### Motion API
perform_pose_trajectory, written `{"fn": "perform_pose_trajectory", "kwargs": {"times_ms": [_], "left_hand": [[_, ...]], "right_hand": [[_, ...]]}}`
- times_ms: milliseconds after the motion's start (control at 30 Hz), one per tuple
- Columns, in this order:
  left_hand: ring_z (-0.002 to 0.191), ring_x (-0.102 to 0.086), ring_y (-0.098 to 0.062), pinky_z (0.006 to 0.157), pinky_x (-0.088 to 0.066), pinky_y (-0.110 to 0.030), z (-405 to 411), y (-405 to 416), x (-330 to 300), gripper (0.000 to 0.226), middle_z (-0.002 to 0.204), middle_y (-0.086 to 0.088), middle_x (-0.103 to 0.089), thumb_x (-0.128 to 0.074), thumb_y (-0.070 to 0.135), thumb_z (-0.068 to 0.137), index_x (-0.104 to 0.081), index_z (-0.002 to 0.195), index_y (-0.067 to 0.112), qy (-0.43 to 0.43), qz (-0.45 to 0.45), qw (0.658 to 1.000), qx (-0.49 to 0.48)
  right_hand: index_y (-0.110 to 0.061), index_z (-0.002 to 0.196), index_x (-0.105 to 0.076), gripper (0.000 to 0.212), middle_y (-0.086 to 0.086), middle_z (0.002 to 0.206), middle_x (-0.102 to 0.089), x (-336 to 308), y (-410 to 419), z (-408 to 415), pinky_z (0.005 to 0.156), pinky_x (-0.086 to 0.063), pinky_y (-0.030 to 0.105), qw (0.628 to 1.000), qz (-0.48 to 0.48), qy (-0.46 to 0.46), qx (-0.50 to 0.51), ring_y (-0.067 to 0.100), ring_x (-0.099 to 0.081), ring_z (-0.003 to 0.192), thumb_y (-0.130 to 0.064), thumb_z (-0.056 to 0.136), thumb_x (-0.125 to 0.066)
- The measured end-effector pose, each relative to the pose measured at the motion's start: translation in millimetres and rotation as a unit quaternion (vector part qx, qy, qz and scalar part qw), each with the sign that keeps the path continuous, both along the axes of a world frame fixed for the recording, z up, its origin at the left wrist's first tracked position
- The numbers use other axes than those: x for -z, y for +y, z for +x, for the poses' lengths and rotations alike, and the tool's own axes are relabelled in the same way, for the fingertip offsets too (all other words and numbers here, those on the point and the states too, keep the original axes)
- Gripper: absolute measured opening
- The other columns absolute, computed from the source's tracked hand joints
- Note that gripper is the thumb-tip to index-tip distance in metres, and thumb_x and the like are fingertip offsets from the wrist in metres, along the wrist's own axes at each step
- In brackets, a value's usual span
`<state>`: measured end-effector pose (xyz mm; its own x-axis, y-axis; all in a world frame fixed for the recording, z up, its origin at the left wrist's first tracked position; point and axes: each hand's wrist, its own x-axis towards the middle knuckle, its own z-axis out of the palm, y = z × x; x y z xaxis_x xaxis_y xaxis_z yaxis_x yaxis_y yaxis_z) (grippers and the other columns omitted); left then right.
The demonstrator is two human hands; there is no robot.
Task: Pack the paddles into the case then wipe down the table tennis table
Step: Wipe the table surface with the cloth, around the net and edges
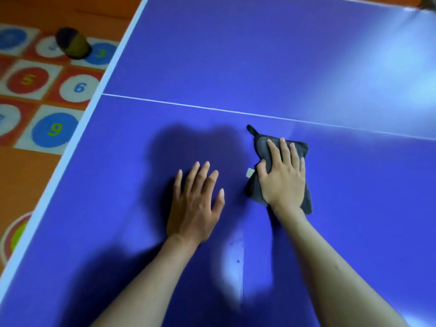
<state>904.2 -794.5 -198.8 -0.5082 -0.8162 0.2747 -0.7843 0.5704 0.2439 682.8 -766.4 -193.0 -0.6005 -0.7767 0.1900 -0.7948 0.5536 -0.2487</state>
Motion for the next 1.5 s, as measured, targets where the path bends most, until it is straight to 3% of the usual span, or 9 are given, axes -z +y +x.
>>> {"fn": "perform_pose_trajectory", "kwargs": {"times_ms": [300,500,833,1067,1267,1500], "left_hand": [[0.152,-0.036,-0.029,0.118,-0.030,-0.062,-2.5,-1.0,-1.2,0.049,0.163,-0.007,-0.039,-0.043,0.038,0.104,-0.057,0.145,0.015,-0.022,0.008,1.000,0.002],[0.153,-0.033,-0.029,0.118,-0.029,-0.062,-3.4,-2.6,2.6,0.050,0.166,-0.005,-0.034,-0.044,0.041,0.104,-0.054,0.148,0.018,-0.012,0.002,1.000,0.001],[0.155,-0.028,-0.028,0.123,-0.018,-0.060,-2.6,-3.7,4.8,0.053,0.165,-0.005,-0.035,-0.029,0.044,0.107,-0.046,0.153,0.023,0.017,0.012,1.000,0.002],[0.143,-0.048,-0.030,0.117,-0.035,-0.057,9.7,-0.6,-3.2,0.040,0.150,-0.006,-0.056,-0.040,0.032,0.106,-0.062,0.134,0.014,0.120,-0.045,0.992,0.002],[0.140,-0.051,-0.031,0.115,-0.036,-0.055,57.7,-7.4,-8.2,0.037,0.147,-0.008,-0.059,-0.042,0.029,0.106,-0.063,0.132,0.013,0.064,-0.085,0.994,0.013],[0.144,-0.045,-0.033,0.118,-0.030,-0.059,92.0,-38.5,0.1,0.044,0.151,-0.010,-0.054,-0.036,0.036,0.108,-0.061,0.137,0.015,0.024,-0.056,0.998,0.018]], "right_hand": [[-0.032,0.157,-0.042,0.063,-0.002,0.169,-0.033,-9.6,-74.5,-58.6,0.129,-0.018,0.048,0.999,0.028,-0.019,-0.038,0.023,-0.023,0.158,-0.047,0.096,-0.036],[-0.032,0.160,-0.039,0.064,-0.001,0.170,-0.032,-6.2,-75.8,-58.3,0.129,-0.017,0.048,0.999,0.030,-0.018,-0.040,0.023,-0.021,0.159,-0.046,0.098,-0.032],[-0.029,0.157,-0.047,0.060,0.002,0.166,-0.039,0.5,47.6,71.1,0.127,-0.024,0.049,0.998,0.001,0.026,-0.057,0.025,-0.030,0.156,-0.041,0.099,-0.038],[-0.027,0.154,-0.052,0.059,0.004,0.164,-0.044,1.1,141.5,171.3,0.124,-0.030,0.052,0.998,0.002,0.048,-0.038,0.028,-0.036,0.154,-0.038,0.097,-0.043],[-0.028,0.156,-0.048,0.062,0.003,0.167,-0.038,0.3,192.2,228.1,0.124,-0.031,0.053,0.998,0.030,0.044,-0.027,0.028,-0.033,0.155,-0.038,0.095,-0.044],[-0.032,0.155,-0.049,0.060,0.001,0.167,-0.038,-2.0,149.2,204.2,0.125,-0.028,0.052,0.998,0.018,0.043,-0.032,0.025,-0.032,0.156,-0.039,0.095,-0.046]]}}
